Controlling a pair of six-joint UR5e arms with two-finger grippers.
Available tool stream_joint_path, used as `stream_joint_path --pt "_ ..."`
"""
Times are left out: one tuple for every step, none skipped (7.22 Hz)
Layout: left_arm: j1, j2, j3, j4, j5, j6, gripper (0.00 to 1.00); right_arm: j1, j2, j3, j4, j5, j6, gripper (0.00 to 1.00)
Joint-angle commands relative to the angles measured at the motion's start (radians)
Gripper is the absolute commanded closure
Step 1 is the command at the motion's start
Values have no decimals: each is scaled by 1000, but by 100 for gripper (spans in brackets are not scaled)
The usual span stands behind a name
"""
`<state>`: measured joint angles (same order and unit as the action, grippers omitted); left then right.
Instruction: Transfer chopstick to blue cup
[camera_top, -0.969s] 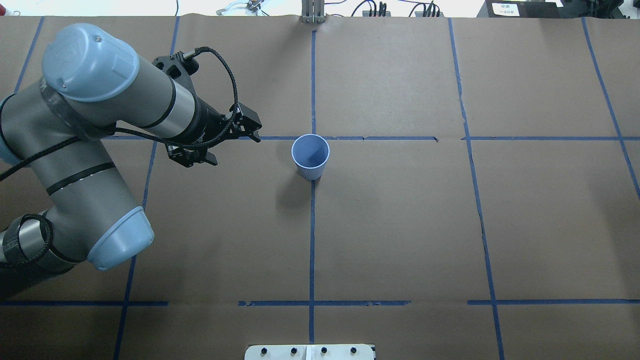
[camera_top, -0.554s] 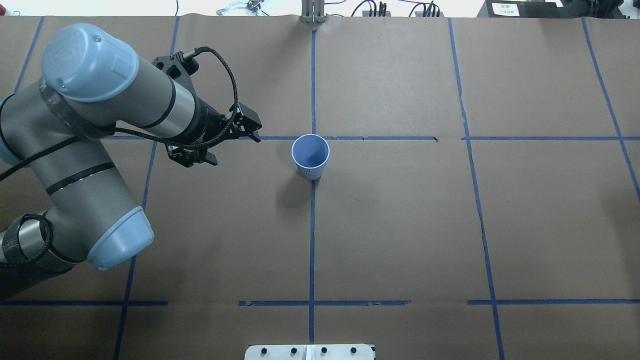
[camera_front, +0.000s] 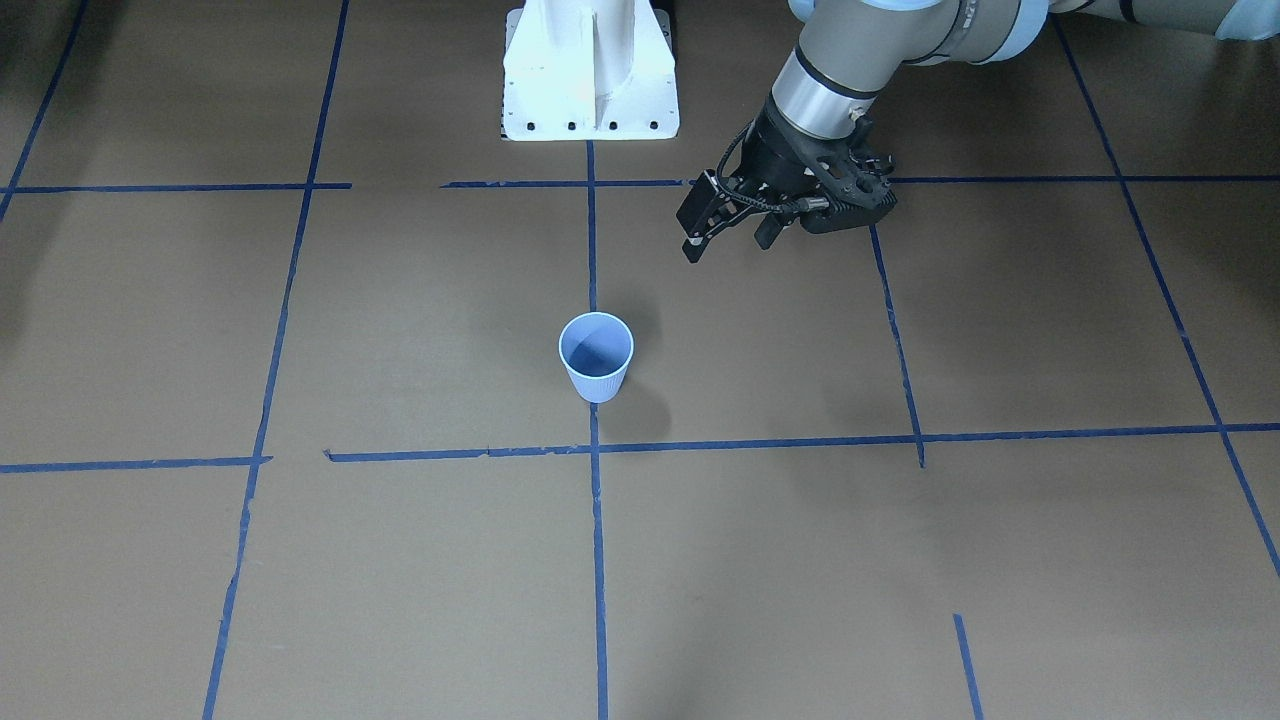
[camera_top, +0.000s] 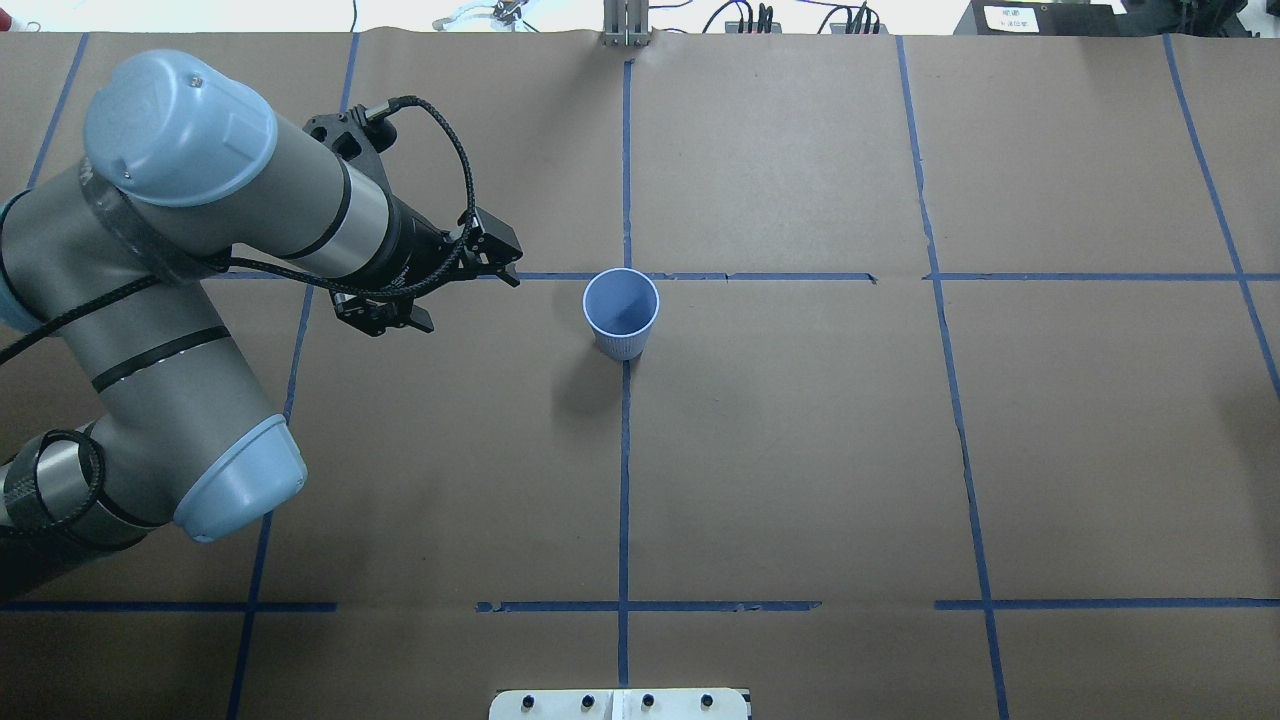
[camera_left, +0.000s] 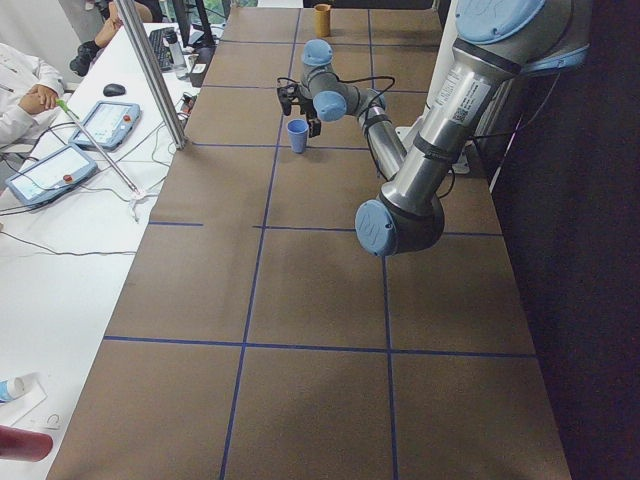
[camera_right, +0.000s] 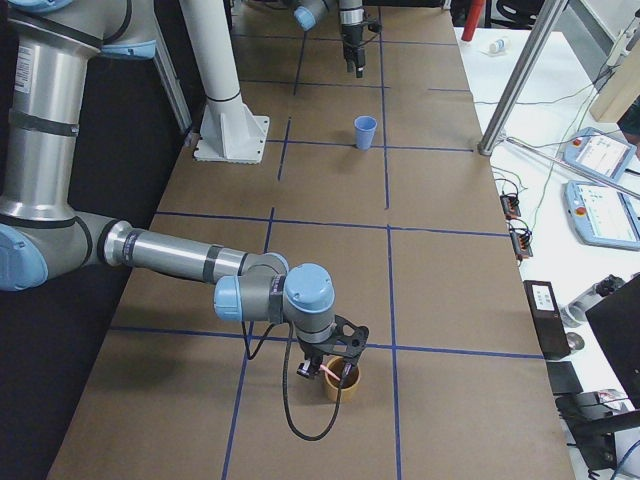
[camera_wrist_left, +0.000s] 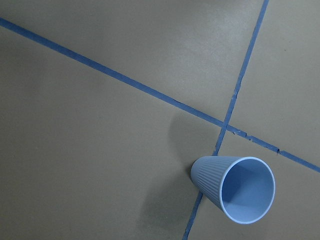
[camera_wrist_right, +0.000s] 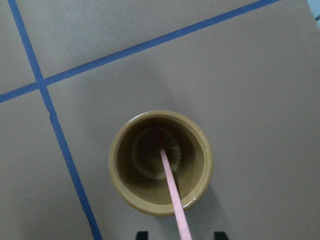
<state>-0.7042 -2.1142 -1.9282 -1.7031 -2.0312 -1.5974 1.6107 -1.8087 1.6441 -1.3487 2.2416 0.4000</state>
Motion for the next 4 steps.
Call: stream_joint_path --pt "0 2 0 -1 0 1 0 0 0 -3 0 4 -1 100" --pt "0 2 0 -1 0 1 0 0 3 9 3 10 0 100" --pt "0 2 0 -1 0 1 0 6 3 69 -7 18 3 100" --pt "3 2 6 -3 0 2 0 53 -3 109 -9 16 3 100"
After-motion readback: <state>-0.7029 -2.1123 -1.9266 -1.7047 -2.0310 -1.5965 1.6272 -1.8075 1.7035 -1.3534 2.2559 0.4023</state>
